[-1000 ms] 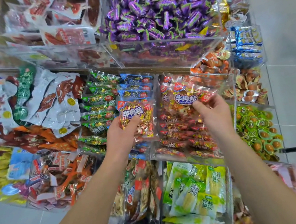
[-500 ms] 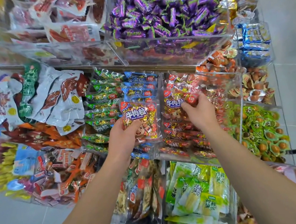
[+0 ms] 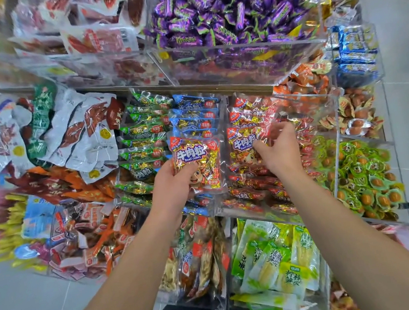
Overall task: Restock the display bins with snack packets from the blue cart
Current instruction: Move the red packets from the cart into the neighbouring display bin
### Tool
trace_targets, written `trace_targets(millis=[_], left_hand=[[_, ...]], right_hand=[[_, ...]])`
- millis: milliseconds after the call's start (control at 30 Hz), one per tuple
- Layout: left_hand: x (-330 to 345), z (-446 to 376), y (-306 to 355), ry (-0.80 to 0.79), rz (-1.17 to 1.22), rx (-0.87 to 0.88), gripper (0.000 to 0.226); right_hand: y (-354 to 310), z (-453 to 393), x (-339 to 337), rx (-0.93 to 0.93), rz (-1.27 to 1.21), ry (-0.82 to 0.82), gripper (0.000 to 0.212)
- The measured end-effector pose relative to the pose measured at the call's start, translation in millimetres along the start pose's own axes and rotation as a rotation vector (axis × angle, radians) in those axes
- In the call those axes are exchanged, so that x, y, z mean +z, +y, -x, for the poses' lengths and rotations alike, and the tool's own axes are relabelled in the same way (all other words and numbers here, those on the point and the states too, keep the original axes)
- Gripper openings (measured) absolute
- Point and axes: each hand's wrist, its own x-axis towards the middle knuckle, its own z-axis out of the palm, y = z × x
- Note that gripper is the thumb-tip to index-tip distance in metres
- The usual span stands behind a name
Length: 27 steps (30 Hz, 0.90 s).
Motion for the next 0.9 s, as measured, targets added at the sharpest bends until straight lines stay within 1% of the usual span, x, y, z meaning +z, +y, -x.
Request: trace_targets(millis=[67,133,200,267,333,433,600,700,833,900], left_hand=[[0,1,1,-0.003,-0.001,-0.001,0.003],[-1,1,1,-0.006,-0.005,0.002,0.003],[-1,3,1,-0.012,-0.005,0.005,0.002],[0,3,0,-0.016,-0.004,0.006,0.003],[0,3,-1,-0.015,-0.008,0.007,0.004],[-2,3,0,-0.013,-0.011,0.007,0.005],[-1,4,0,0.0,-0.014,0.005,0.006],[0,4,1,0.012,-0.03,0.007,0.015],[1,4,3,-0.005,-0.036,0.013,0.008],[1,5,4,-0.01,-0.03,0.011,0.01]], right_hand=[[0,3,-1,0.029,-0.039,0.013,0.048],[4,6,-4,0.076,0.015,-0.007,0.046],[10,8,-7,0.113,0.081,-0.058,0.044],[15,10,-7,0.1,0.108,-0.108,0.037],[19,11,-8,0.061,0.055,-0.057,0.03],[16,10,-10,-0.027,0.012,0.097,0.022],[7,4,4,-0.11,0.182,0.126,0.022],[11,8,12,-0.116,0.19,0.099,0.026],[13,8,8,-0.118,0.216,0.053,0.039],[12,4,3,-0.073,0.186,-0.002,0.037]])
